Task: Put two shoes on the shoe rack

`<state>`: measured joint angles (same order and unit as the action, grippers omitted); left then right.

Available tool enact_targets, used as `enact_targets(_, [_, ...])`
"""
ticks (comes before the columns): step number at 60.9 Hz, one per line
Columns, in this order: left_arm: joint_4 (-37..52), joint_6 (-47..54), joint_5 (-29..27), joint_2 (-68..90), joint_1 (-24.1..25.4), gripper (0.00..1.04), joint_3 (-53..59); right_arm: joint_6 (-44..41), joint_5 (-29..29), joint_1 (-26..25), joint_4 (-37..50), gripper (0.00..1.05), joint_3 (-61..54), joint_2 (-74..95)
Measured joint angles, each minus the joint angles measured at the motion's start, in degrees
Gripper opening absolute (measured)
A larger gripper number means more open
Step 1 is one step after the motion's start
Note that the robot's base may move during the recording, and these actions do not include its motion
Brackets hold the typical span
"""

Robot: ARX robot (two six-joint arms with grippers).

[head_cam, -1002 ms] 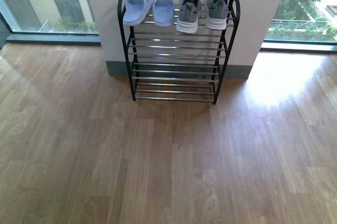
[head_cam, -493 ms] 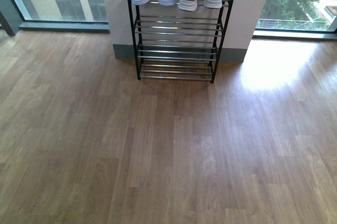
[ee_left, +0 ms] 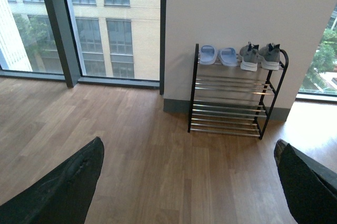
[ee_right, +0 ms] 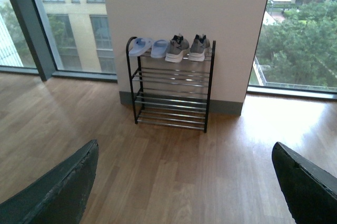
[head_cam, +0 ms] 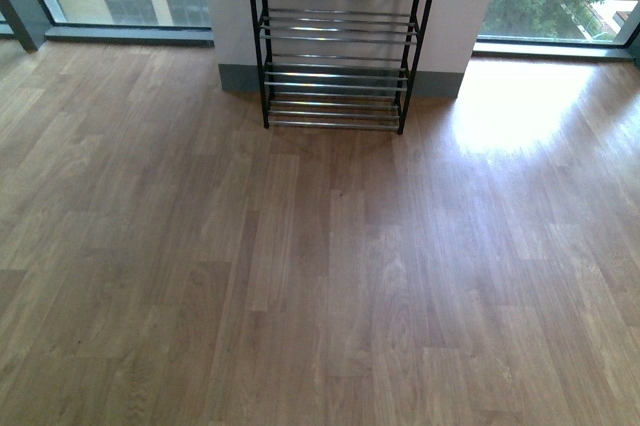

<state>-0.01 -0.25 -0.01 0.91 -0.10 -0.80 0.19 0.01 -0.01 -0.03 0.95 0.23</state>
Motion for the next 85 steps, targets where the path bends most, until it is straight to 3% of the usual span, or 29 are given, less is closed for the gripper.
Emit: enact_targets(85, [0.0, 0.02, 0.02, 0.0, 0.0, 0.95, 0.0, 0.0, 0.02, 0.0, -0.02, 0.95, 0.0, -0.02])
